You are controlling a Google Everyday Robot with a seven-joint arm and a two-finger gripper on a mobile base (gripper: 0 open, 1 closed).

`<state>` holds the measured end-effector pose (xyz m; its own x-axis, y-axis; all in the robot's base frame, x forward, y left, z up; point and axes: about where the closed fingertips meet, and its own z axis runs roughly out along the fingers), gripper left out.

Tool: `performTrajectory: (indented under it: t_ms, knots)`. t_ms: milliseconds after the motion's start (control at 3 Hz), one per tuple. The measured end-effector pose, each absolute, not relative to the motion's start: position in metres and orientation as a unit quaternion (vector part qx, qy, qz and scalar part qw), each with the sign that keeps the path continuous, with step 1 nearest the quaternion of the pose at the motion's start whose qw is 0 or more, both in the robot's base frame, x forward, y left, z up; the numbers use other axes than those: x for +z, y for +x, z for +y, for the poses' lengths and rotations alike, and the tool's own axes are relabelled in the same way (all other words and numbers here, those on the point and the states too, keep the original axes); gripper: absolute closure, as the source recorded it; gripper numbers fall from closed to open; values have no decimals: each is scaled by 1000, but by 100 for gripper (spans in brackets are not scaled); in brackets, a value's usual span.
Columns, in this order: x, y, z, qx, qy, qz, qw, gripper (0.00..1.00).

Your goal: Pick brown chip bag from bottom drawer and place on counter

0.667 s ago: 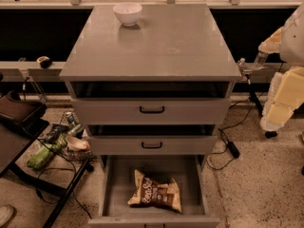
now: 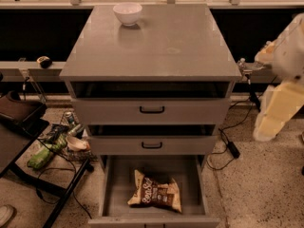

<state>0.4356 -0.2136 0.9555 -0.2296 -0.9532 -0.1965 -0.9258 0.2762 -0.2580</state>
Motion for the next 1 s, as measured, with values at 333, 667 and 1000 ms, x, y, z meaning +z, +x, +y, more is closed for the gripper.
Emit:
performTrajectory:
  t_ms: [333, 667, 1000]
  knots:
    - [911, 422, -207, -63, -588, 789, 168, 0]
    - [851, 414, -198, -81, -580, 794, 164, 0]
    - [756, 417, -190, -81, -576, 801, 143, 0]
